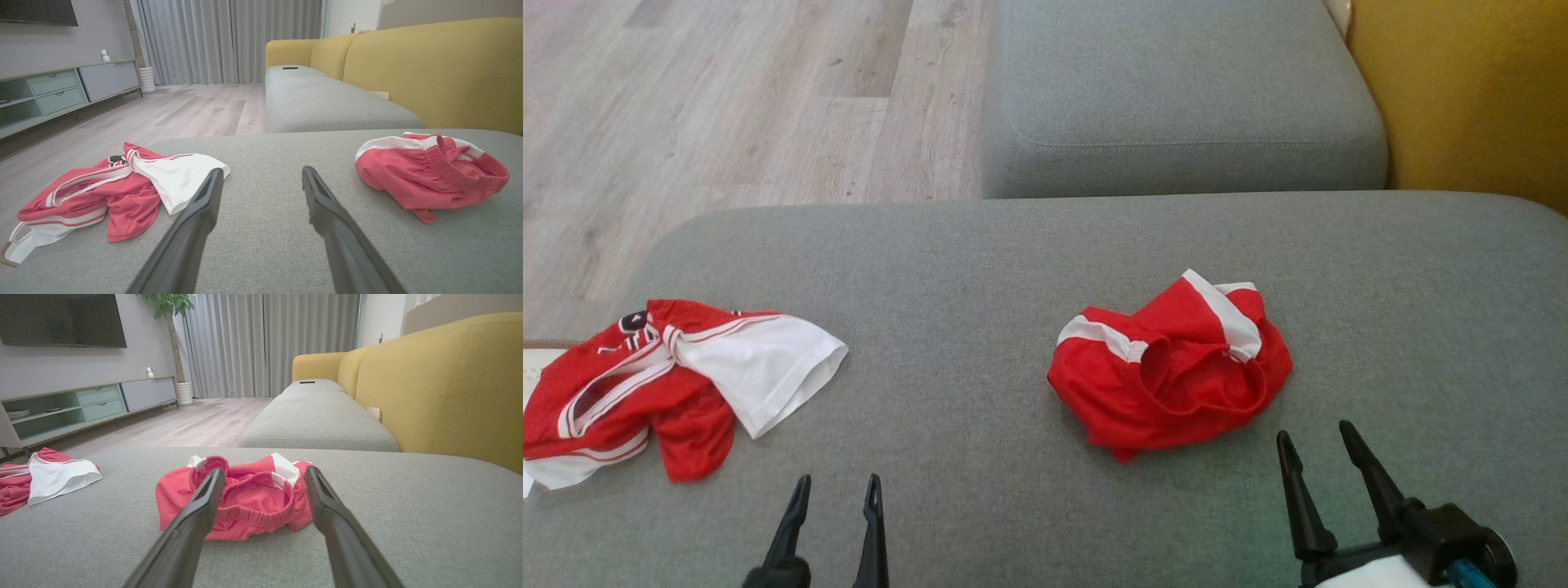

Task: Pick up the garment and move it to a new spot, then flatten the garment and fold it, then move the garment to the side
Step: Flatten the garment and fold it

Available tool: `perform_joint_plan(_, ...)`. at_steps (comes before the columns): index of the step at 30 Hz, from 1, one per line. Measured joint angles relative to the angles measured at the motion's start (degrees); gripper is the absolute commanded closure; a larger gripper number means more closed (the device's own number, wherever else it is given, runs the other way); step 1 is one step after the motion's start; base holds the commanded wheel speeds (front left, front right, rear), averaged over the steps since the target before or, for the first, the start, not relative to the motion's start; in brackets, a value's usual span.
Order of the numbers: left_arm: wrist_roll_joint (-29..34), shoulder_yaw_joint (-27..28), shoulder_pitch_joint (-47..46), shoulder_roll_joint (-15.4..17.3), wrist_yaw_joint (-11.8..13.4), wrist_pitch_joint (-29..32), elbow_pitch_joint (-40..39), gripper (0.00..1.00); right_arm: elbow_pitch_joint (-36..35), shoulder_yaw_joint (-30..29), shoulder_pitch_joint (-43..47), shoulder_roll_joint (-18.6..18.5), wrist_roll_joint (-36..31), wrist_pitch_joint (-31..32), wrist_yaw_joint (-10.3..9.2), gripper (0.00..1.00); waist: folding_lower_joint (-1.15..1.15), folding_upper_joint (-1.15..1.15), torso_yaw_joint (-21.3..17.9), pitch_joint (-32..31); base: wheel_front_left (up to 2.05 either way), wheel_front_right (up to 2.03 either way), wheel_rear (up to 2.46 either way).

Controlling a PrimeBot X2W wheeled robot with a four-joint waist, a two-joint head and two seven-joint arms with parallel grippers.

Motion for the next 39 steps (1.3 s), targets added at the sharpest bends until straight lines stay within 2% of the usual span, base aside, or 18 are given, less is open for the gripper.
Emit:
perform_joint_plan(32,1.02,-2.59,-0.35,0.77,0.05,0.0,2.99,0.0,0.31,0.03,0.0,0.01,0.18,0.0,0.0,0.0,0.0,0.0,-0.25,-0.2,0.0,0.0,0.0)
perform_joint_plan(39,-2.66,-5.27,-2.96,0.53,-3.3,0.01,4.19,0.0,0.19,0.4,-0.02,0.01,0.18,0.0,0.0,0.0,0.0,0.0,-0.79,0.77,0.0,0.0,0.0)
